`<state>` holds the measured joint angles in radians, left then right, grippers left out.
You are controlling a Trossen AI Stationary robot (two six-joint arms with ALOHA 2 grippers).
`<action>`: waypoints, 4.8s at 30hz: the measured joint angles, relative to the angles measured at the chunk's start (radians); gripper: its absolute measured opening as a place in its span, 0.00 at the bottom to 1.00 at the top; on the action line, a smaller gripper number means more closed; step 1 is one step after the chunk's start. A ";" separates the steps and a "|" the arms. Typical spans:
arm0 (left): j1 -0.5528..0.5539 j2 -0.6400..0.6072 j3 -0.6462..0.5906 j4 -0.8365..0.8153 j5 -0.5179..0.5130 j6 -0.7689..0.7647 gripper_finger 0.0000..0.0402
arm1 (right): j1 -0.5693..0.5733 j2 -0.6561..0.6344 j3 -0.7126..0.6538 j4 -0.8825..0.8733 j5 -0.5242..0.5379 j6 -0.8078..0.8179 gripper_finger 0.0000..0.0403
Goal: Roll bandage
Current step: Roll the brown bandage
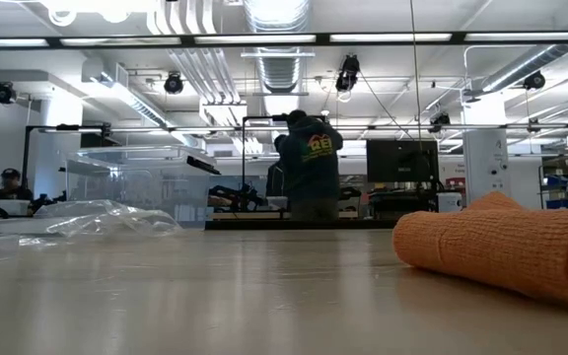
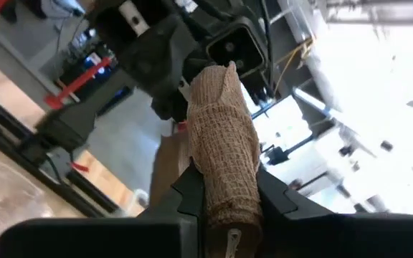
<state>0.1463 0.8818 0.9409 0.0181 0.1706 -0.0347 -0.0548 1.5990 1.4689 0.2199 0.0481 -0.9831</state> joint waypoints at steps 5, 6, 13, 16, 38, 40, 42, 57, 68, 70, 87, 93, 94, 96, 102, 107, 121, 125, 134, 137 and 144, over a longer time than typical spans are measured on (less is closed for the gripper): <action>0.000 0.005 0.015 0.012 0.004 -0.113 0.58 | 0.002 0.021 0.000 0.037 0.015 -0.120 0.13; 0.001 0.005 0.015 0.015 0.002 -0.138 0.57 | 0.002 0.024 0.000 0.042 0.027 -0.147 0.14; 0.001 0.012 0.015 0.033 0.003 -0.262 0.55 | 0.005 0.055 0.000 0.067 0.063 -0.302 0.14; 0.002 0.012 0.015 0.028 0.004 -0.300 0.55 | 0.005 0.061 0.000 0.063 0.073 -0.373 0.15; -0.002 0.040 0.014 -0.041 0.004 -0.170 0.11 | 0.010 0.068 -0.002 -0.002 0.099 -0.243 0.46; -0.004 0.030 0.014 -0.061 -0.004 -0.129 0.11 | 0.023 0.058 -0.002 -0.024 0.106 -0.105 0.52; -0.006 0.015 0.014 -0.090 -0.033 -0.065 0.11 | 0.039 0.043 -0.003 -0.056 0.120 0.057 0.59; -0.004 0.055 0.005 -0.158 -0.159 0.267 0.13 | 0.058 0.025 0.000 -0.109 0.028 0.412 0.84; -0.003 0.059 0.006 -0.167 -0.097 0.314 0.17 | 0.035 0.096 -0.001 -0.113 0.131 0.416 0.74; -0.006 0.059 0.006 -0.169 -0.093 0.332 0.16 | 0.034 0.096 -0.001 -0.114 0.140 0.418 0.72; -0.019 0.059 0.006 -0.137 -0.091 0.311 0.16 | 0.038 0.087 -0.001 -0.166 0.197 0.347 0.55; -0.019 0.057 0.008 -0.156 -0.205 0.255 0.18 | 0.069 0.060 0.034 -0.249 0.328 0.233 0.57; -0.019 0.057 0.008 -0.159 -0.212 0.244 0.18 | 0.073 0.058 0.048 -0.272 0.330 0.233 0.59; -0.019 0.057 0.008 -0.173 -0.216 0.210 0.18 | 0.081 0.056 0.073 -0.312 0.330 0.247 0.63; -0.019 0.067 0.008 -0.188 -0.216 0.128 0.16 | 0.089 0.058 0.097 -0.377 0.339 0.273 0.79; -0.019 0.084 0.007 -0.186 -0.216 0.106 0.17 | 0.089 0.068 0.098 -0.377 0.285 0.284 0.84; -0.019 0.191 0.070 -0.199 -0.214 0.050 0.17 | 0.055 0.118 0.097 -0.431 0.268 0.315 0.70; -0.019 0.201 0.086 -0.203 -0.212 0.044 0.19 | 0.044 0.118 0.097 -0.451 0.267 0.338 0.65; -0.021 0.226 0.093 -0.181 -0.209 0.028 0.17 | 0.040 0.118 0.097 -0.465 0.273 0.357 0.49; -0.021 0.241 0.094 -0.183 -0.211 0.033 0.20 | 0.040 0.119 0.096 -0.470 0.274 0.359 0.42; -0.024 0.220 0.150 -0.298 -0.386 0.152 0.35 | 0.038 0.118 0.095 -0.477 0.289 0.387 0.22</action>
<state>0.1219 1.1017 1.0908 -0.2799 -0.2157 0.1168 -0.0169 1.7167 1.5642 -0.2568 0.3374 -0.5965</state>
